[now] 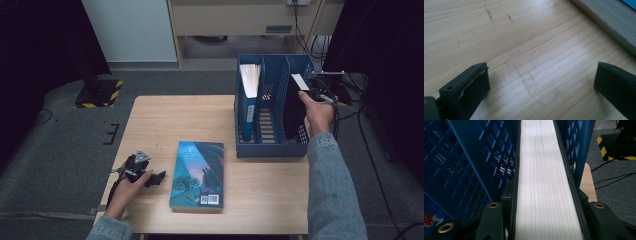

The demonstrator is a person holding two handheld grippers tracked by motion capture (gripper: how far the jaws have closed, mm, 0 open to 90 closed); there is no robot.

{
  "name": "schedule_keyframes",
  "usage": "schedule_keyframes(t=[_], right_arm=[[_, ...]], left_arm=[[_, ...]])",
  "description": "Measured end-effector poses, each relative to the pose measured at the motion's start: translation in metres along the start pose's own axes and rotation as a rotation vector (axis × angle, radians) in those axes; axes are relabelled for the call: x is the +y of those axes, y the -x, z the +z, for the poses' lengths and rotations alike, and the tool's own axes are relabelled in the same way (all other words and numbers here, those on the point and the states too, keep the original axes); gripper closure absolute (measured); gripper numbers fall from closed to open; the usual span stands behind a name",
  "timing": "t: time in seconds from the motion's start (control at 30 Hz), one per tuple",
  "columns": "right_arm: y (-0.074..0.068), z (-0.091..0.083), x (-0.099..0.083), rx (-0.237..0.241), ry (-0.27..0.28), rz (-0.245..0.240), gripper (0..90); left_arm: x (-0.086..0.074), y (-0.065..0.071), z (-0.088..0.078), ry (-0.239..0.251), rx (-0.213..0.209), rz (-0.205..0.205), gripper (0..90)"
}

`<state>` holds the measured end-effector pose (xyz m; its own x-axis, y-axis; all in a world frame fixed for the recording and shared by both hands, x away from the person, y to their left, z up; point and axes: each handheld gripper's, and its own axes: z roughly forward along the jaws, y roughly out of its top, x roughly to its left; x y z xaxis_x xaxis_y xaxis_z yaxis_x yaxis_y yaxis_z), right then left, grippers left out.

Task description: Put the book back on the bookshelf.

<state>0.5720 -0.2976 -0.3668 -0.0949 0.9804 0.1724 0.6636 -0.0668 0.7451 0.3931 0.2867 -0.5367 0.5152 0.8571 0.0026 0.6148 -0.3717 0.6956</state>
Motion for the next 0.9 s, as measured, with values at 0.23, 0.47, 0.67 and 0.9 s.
schedule_keyframes(t=[0.23, 0.47, 0.67, 0.9], right_arm=[[-0.003, 0.000, 0.000, -0.005, 0.003, -0.003, 52.4], [-0.007, 0.001, -0.001, -0.015, 0.007, -0.031, 52.2], [-0.010, 0.001, -0.002, -0.030, -0.006, -0.041, 51.6], [-0.017, 0.000, -0.006, -0.043, -0.013, -0.079, 51.0]], left_arm=[[0.000, 0.000, 0.000, -0.001, 0.000, -0.001, 0.0], [0.000, 0.000, 0.000, -0.001, 0.001, -0.002, 0.0], [0.000, 0.000, 0.000, -0.001, 0.001, -0.002, 0.0], [0.000, 0.000, 0.000, -0.001, 0.002, -0.002, 0.0]])
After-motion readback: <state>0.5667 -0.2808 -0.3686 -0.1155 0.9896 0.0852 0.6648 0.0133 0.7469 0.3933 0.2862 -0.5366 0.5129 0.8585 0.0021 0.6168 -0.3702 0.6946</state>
